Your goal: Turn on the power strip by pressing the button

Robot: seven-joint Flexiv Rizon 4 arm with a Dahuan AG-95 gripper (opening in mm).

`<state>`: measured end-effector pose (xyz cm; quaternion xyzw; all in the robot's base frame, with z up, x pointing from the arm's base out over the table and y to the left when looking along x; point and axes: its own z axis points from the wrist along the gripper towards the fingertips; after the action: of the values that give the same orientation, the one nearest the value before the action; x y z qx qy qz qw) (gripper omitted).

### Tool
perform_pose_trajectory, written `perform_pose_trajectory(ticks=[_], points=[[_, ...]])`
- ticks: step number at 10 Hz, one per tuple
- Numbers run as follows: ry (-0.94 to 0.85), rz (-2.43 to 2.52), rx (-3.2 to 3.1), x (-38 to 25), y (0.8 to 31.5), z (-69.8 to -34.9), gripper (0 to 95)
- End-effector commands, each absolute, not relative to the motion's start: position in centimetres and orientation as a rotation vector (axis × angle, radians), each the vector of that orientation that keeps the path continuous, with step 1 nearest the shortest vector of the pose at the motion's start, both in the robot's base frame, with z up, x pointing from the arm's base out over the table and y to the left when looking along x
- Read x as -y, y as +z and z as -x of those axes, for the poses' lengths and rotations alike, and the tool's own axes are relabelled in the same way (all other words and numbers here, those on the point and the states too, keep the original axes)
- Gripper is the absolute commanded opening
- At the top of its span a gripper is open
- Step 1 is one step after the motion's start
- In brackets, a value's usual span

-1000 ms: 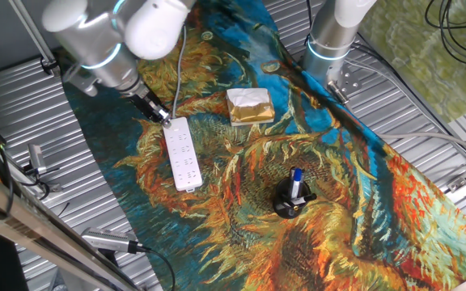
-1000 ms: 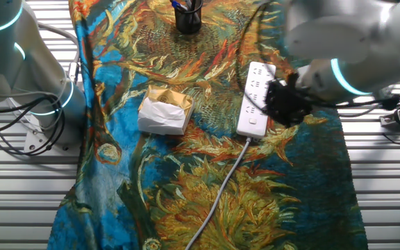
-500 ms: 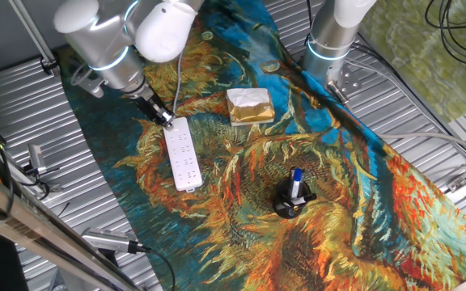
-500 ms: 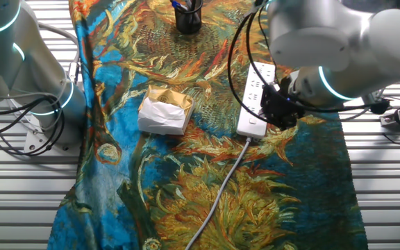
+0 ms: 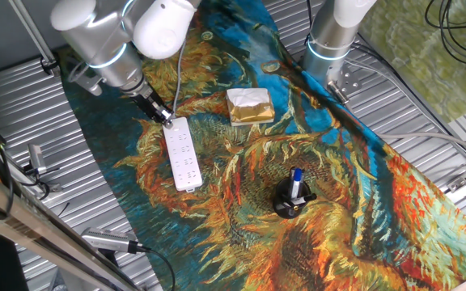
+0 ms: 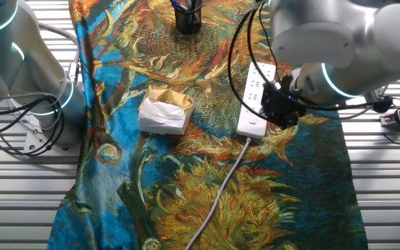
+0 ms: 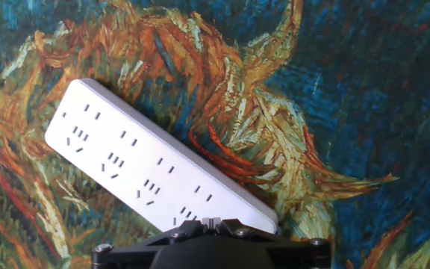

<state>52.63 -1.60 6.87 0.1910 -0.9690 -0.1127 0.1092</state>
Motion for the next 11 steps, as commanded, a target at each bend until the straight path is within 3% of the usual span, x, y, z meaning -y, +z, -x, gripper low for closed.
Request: perform_pose_trajectory(ticks=[1,8,11], points=[[-0.321,-0.541,2.818,1.6,6.9,-52.7,0.0],[-0.344,-0.576,2.787,1.4,7.0,-52.2,0.0],[-0.365,-0.587,2.758,2.2,4.7,-50.2,0.0]])
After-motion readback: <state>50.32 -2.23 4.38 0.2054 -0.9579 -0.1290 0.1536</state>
